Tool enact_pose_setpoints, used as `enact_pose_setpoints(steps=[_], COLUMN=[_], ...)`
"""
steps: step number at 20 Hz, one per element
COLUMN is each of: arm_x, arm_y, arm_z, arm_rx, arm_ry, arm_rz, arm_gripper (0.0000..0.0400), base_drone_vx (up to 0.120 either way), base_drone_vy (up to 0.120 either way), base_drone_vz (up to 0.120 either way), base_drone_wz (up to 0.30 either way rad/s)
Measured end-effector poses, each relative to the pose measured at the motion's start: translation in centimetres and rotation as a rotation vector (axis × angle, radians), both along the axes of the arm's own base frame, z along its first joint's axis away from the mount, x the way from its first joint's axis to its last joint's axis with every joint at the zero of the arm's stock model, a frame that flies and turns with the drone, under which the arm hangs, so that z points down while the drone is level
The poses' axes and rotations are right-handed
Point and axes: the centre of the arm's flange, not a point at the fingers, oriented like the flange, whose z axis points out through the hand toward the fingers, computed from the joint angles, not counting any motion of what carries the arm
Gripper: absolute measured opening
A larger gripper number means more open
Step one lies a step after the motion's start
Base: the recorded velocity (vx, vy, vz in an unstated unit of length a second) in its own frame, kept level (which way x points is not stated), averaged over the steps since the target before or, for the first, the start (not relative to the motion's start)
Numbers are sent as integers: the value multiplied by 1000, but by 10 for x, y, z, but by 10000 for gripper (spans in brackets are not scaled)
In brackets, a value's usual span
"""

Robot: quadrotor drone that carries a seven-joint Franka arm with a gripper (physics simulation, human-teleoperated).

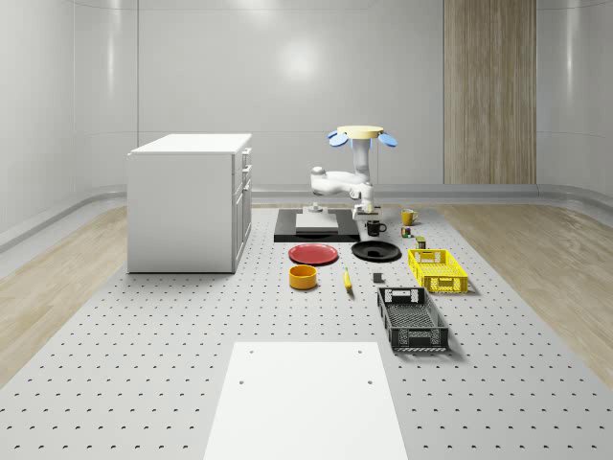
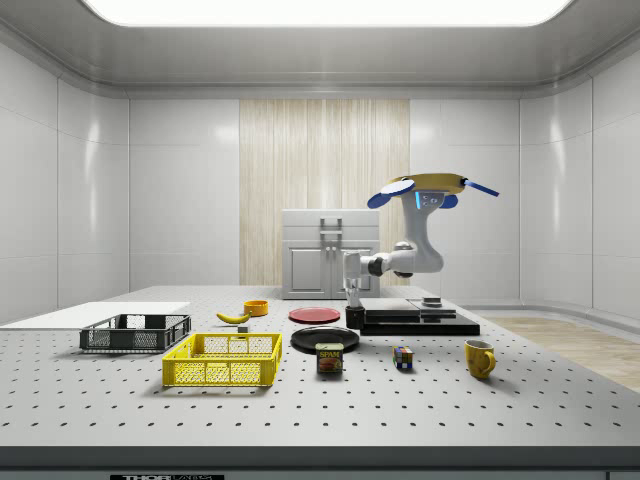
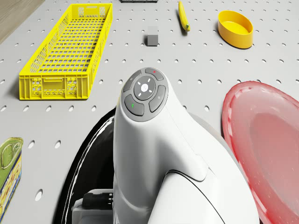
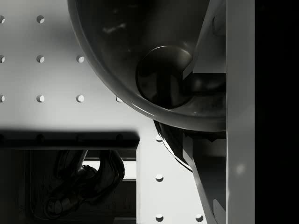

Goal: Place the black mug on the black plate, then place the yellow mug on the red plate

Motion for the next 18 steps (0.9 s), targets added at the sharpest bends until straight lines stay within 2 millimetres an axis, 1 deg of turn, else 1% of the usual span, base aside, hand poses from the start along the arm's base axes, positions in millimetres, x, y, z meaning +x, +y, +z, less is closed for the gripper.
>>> enact_pose_setpoints(steps=[6, 9, 18], arm_x=[0, 0, 0], arm_y=[0, 0, 0], arm_z=[0, 0, 0], arm_rx=[0, 0, 0], arm_ry=[0, 0, 0], arm_rz=[0, 0, 0], arm_gripper=[110, 110, 110], base_drone_vx=[120, 120, 120], base_drone_vy=[0, -67, 0], base_drone_vz=[0, 0, 0], base_drone_wz=[0, 0, 0])
